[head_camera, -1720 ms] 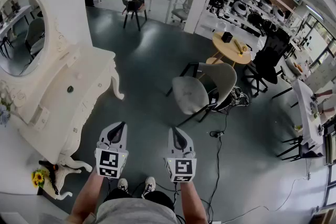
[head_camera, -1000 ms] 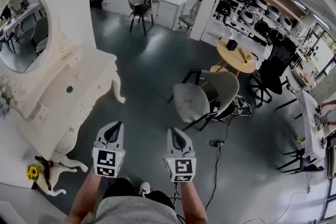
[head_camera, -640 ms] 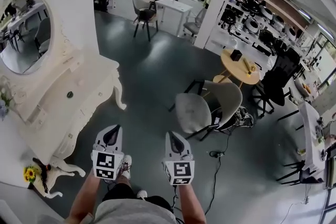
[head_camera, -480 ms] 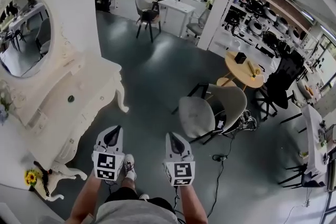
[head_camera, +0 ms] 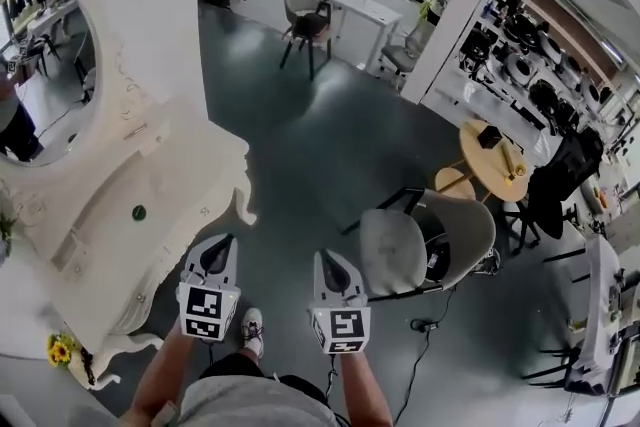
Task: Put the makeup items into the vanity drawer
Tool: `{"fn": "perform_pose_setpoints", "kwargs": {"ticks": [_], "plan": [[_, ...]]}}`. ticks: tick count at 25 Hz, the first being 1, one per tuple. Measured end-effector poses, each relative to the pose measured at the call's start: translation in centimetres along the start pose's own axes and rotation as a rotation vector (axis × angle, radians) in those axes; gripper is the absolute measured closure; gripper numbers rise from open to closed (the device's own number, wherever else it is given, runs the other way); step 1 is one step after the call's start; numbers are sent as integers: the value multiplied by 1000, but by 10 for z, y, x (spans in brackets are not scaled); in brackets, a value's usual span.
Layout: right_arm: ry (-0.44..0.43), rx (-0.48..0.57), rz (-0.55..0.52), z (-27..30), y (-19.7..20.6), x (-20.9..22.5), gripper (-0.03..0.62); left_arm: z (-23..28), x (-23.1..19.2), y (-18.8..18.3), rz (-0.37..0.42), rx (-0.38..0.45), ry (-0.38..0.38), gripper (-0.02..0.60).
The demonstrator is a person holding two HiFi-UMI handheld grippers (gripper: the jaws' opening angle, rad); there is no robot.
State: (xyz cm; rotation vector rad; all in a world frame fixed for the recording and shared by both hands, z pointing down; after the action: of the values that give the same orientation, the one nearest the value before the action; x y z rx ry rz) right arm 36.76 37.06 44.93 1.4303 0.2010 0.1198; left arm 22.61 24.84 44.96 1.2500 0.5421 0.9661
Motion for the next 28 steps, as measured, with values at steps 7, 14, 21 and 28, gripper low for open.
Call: {"fn": "perform_pose_setpoints", "kwargs": {"ticks": [7, 14, 21, 28], "plan": [[-67, -14, -4, 105, -10, -5, 582, 63, -67, -1, -17, -25, -32, 581], [-138, -13, -13, 188, -19, -30, 582, 95, -136, 11, -51, -48, -97, 581], [-245, -12, -35, 250, -28, -61, 582, 107, -188, 22, -89, -65, -184, 581], [-421, -7, -66, 302, -43, -119, 582, 83, -248, 38, -145, -98, -337, 581]]}}
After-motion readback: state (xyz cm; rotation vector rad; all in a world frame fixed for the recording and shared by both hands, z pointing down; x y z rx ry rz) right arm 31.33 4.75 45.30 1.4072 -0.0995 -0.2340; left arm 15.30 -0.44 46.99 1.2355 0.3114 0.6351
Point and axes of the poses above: the fingertips, and each gripper's own axes: z forward along the fingers, x to its right, y out of its underside, the point moved 2 cm from there along -z, backward along the fingers, and after that the axes turned 2 degrees about -y, right-handed, at the moved point
